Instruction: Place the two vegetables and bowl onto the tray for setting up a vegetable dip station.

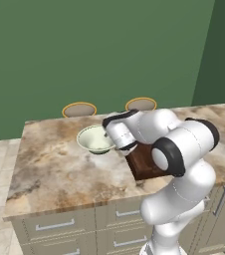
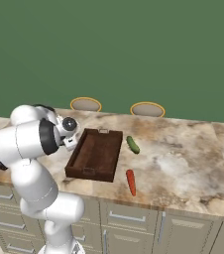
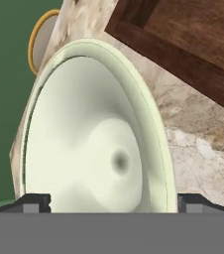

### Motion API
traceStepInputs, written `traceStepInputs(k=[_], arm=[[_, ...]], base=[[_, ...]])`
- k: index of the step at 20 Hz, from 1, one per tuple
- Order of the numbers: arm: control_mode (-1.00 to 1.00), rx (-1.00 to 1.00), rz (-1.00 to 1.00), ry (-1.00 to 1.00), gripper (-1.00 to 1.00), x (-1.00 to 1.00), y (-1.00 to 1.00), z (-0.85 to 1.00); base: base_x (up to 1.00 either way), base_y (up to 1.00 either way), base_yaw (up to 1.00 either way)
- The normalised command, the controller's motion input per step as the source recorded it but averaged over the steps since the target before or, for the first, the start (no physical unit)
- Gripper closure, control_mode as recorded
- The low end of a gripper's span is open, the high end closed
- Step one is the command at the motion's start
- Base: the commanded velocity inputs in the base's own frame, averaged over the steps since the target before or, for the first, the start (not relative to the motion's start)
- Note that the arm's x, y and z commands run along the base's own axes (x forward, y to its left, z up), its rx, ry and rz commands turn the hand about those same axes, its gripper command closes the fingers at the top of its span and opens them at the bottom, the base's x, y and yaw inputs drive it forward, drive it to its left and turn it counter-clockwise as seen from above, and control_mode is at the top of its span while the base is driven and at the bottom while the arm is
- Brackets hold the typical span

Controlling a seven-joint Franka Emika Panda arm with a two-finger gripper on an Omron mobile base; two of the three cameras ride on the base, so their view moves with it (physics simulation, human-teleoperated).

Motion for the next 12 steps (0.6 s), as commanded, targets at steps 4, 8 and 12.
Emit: traceStepInputs(k=[4, 8, 12], arm=[[-1.00, 0.00, -0.05, 0.00, -1.00, -0.06, 0.18, 0.00], [-1.00, 0.00, -0.04, 0.00, -1.00, -0.04, 0.14, -0.04], [-1.00, 0.00, -0.04, 0.00, -1.00, 0.00, 0.06, -0.16]], base=[[0.00, 0.00, 0.00], [0.00, 0.00, 0.00], [0.00, 0.00, 0.00]])
